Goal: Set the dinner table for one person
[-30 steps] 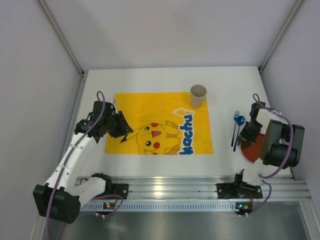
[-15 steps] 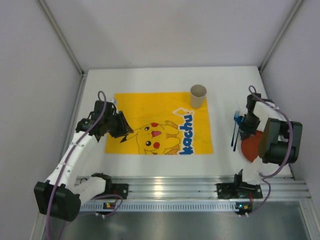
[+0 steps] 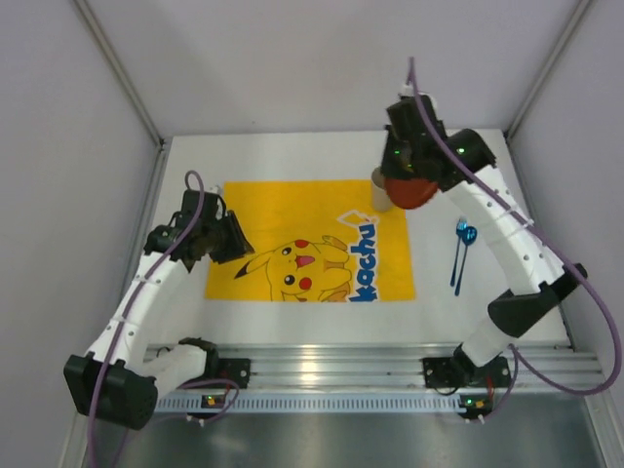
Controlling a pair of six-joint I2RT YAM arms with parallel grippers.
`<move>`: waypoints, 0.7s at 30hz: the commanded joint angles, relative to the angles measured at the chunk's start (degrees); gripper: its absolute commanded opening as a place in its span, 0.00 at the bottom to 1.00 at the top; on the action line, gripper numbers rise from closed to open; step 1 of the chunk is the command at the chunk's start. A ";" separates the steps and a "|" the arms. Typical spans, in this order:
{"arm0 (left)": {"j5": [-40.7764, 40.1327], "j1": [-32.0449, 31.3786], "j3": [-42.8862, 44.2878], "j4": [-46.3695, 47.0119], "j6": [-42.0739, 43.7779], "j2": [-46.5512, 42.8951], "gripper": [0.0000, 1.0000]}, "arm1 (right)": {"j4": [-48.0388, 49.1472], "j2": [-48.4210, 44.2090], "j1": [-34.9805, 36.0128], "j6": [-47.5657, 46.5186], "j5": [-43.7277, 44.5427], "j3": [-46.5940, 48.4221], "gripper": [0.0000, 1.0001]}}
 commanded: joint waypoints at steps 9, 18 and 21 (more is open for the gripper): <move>-21.67 0.01 7.81 -13.84 -2.65 -10.53 0.38 | 1.85 32.74 25.26 -0.25 -10.95 19.98 0.00; -20.88 0.01 8.77 -18.41 -2.74 -15.37 0.38 | 7.75 47.35 24.91 0.62 -18.35 21.66 0.00; -20.71 0.01 9.65 -19.73 -2.47 -15.99 0.38 | 8.98 48.85 24.56 1.15 -20.10 21.57 0.00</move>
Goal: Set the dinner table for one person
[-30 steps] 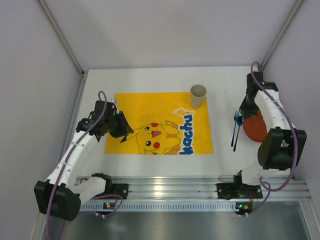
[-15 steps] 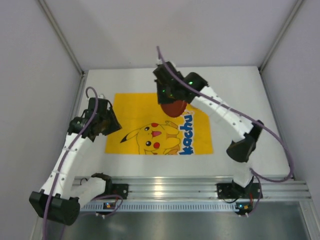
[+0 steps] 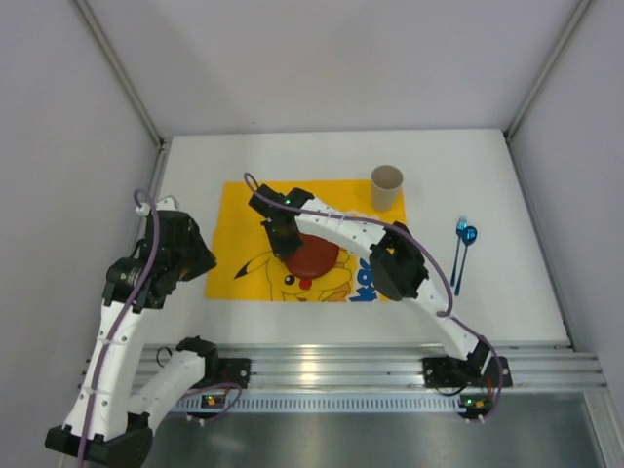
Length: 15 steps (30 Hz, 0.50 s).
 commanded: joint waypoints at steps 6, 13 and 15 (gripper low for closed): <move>-0.89 0.01 2.79 -4.62 -0.29 -2.09 0.38 | 10.14 1.49 -1.45 0.65 -4.26 2.39 0.12; 0.87 0.01 2.71 -1.91 -0.82 -0.16 0.38 | 9.98 -2.53 -3.56 -0.32 -4.28 -0.41 0.88; 1.31 0.01 2.44 -0.58 -0.73 0.54 0.38 | 9.80 -9.55 -4.18 -1.46 -2.52 -4.43 0.89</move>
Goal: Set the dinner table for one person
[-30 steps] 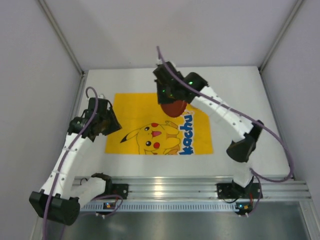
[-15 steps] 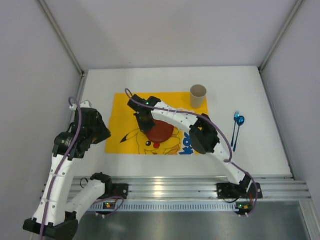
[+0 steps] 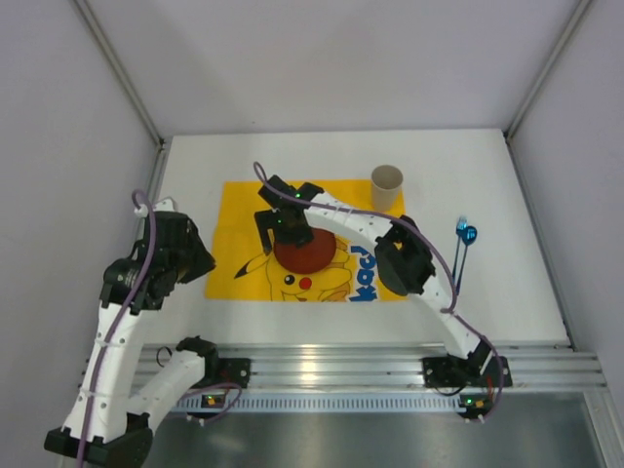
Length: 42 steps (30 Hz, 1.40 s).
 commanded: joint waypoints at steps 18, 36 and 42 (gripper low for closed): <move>13.02 -2.54 -5.65 23.71 -2.31 12.07 0.38 | 3.27 -67.24 -60.35 -5.75 3.20 -69.07 0.79; 11.71 -3.07 -11.81 16.25 -3.19 2.15 0.38 | 14.44 -43.33 -67.58 -5.22 6.46 -70.94 0.43; 8.81 -3.16 -10.06 13.69 -3.19 1.88 0.38 | 16.54 -39.11 -67.58 -3.73 5.58 -70.67 0.36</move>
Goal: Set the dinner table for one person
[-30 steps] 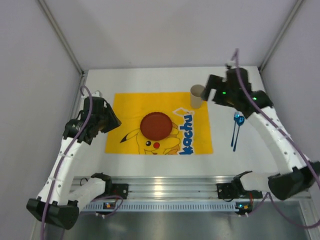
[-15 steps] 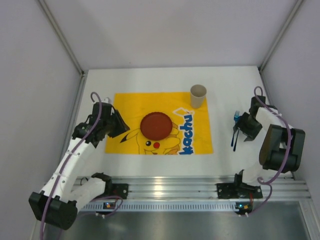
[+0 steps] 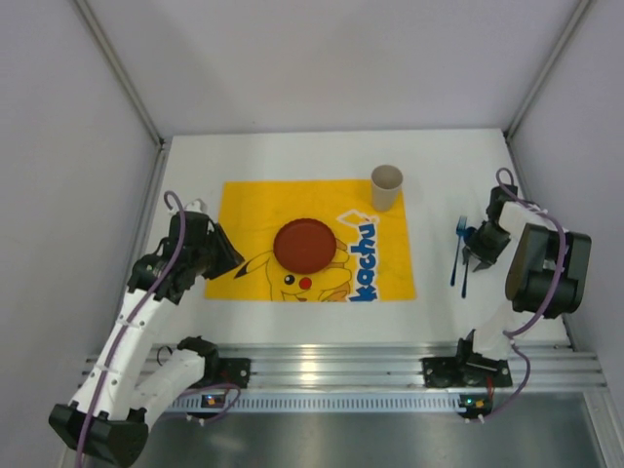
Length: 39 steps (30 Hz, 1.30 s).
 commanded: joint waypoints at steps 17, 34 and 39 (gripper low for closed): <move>-1.55 -0.12 3.75 -3.43 1.85 2.81 0.38 | 6.06 -0.84 0.46 -2.08 1.37 2.67 0.00; 2.58 -0.21 3.40 0.97 2.90 4.66 0.38 | -11.97 -24.32 27.59 6.61 -0.74 12.69 0.00; 2.58 -0.12 3.04 0.79 2.90 2.91 0.38 | -8.12 -22.84 44.13 12.67 1.98 10.50 0.00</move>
